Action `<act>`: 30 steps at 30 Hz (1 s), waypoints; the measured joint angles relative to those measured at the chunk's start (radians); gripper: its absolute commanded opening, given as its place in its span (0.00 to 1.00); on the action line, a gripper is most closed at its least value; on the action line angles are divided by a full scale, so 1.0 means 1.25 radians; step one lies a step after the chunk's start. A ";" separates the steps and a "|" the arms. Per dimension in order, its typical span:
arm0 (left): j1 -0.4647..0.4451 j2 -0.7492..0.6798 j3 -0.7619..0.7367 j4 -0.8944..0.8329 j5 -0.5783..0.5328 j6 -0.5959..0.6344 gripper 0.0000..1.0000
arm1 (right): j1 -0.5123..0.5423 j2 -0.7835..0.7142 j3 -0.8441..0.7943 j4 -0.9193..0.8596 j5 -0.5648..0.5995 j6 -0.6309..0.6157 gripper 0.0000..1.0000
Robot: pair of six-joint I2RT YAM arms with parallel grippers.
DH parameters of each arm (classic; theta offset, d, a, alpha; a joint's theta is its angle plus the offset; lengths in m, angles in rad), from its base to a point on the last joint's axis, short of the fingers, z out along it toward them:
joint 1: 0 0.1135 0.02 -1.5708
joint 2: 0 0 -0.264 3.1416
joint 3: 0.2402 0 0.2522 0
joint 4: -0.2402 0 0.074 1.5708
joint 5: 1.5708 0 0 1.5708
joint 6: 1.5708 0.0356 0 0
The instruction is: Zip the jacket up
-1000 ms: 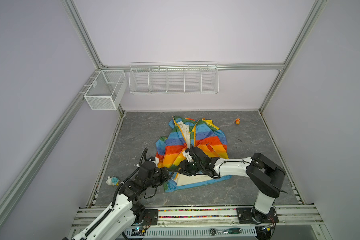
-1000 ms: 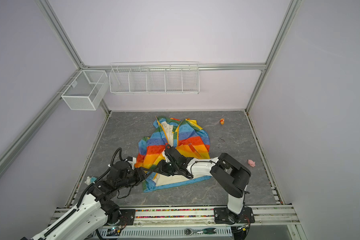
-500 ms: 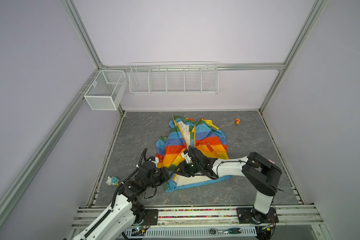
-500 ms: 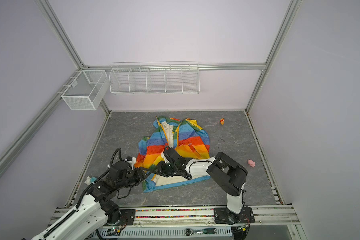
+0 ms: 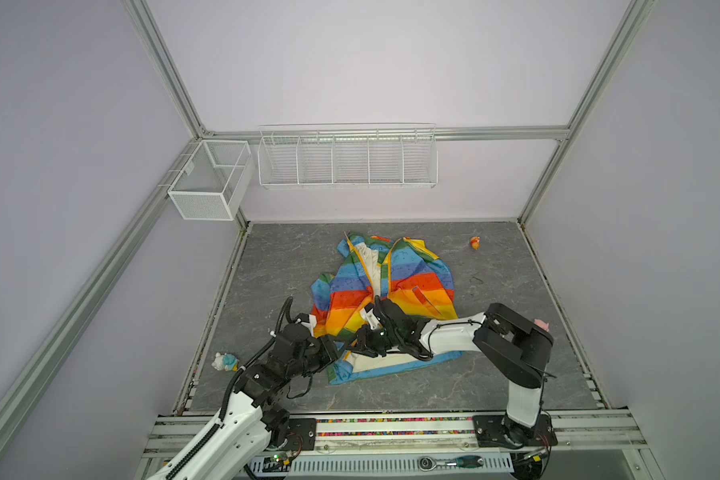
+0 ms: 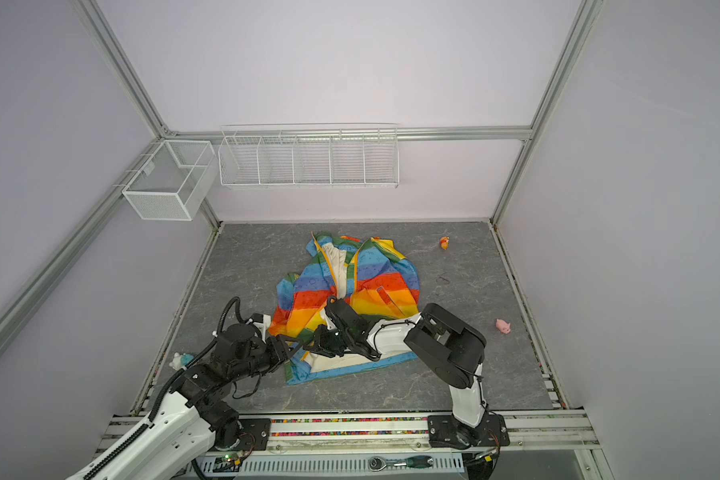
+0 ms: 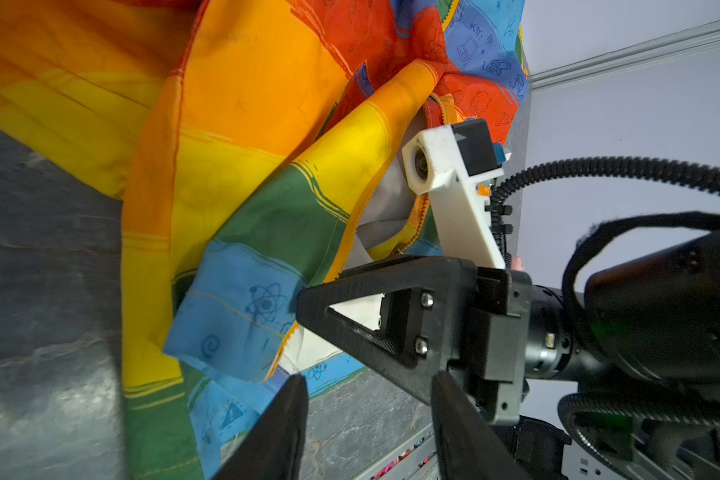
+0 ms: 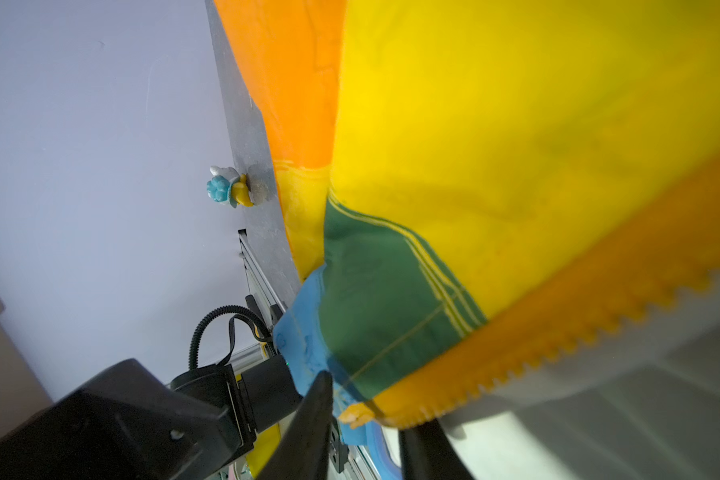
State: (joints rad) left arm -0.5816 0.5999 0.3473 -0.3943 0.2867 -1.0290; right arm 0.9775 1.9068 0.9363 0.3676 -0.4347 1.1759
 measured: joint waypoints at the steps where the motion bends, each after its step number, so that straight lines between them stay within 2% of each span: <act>1: 0.000 0.000 0.000 0.001 0.003 -0.004 0.51 | 0.000 0.000 0.000 0.000 0.000 -0.002 0.16; 5: 0.000 -0.004 -0.008 0.001 0.028 -0.037 0.58 | -0.005 -0.009 0.000 -0.021 0.006 -0.012 0.07; 12: 0.000 -0.027 -0.036 0.049 0.089 -0.144 0.66 | -0.033 -0.066 0.000 -0.065 0.020 -0.028 0.07; 19: -0.002 -0.031 -0.072 0.138 0.113 -0.229 0.65 | -0.070 -0.126 0.008 -0.120 0.024 -0.058 0.07; 23: -0.002 -0.019 -0.064 0.173 0.111 -0.222 0.60 | -0.099 -0.136 0.059 -0.179 0.023 -0.085 0.07; 30: -0.035 0.071 -0.054 0.253 0.106 -0.215 0.62 | -0.130 -0.135 0.199 -0.249 0.004 -0.125 0.07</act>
State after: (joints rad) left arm -0.6254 0.6888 0.2802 -0.0784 0.4187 -1.2984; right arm 0.8154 1.7382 1.1851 0.0559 -0.4297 1.0203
